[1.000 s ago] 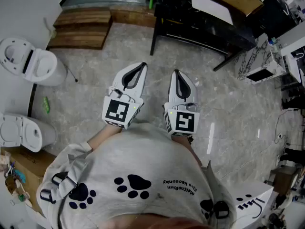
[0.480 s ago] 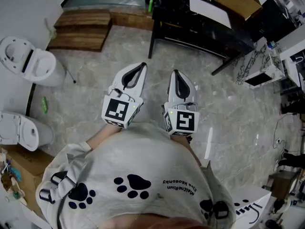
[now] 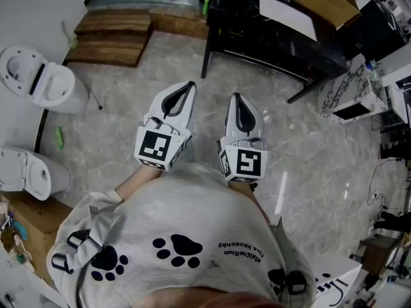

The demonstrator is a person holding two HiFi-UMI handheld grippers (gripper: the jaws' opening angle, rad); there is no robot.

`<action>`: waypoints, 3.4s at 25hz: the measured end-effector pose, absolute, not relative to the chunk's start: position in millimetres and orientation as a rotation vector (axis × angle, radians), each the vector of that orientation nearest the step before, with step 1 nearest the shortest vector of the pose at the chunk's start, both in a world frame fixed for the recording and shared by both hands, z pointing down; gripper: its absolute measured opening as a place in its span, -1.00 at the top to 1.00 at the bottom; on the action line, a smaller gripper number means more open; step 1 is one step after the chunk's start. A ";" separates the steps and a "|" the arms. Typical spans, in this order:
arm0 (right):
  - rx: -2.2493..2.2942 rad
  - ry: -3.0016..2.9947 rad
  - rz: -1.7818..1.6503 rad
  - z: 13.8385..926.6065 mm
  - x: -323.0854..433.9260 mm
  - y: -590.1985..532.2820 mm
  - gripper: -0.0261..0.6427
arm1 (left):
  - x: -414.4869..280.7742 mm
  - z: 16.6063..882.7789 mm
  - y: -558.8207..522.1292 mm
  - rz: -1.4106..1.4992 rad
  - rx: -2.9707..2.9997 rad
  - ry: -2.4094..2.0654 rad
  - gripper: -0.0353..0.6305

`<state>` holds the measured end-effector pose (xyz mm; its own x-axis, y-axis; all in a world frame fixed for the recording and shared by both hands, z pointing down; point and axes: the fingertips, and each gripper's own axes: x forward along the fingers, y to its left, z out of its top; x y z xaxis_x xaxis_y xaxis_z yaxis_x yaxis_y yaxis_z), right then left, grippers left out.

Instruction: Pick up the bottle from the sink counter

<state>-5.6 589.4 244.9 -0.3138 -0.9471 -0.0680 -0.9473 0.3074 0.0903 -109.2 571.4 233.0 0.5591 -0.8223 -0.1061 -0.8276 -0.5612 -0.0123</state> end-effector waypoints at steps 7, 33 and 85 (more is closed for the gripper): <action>-1.856 2.547 0.184 255.9 1.0 538.7 0.92 | -100.0 245.9 516.7 0.164 -2.749 1.436 0.90; -2.015 2.456 0.104 263.7 18.1 273.5 0.92 | -76.5 256.7 244.8 0.109 -2.887 1.278 0.90; -1.874 2.614 0.085 284.8 69.3 36.9 0.92 | -14.5 287.8 20.6 0.062 -2.894 1.417 0.90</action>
<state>69.3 36.9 284.8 -0.3198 -0.9470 0.0309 -0.9430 0.3213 0.0869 -14.5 20.6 287.8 0.6131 -0.7900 0.0011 -0.7868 -0.6106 0.0900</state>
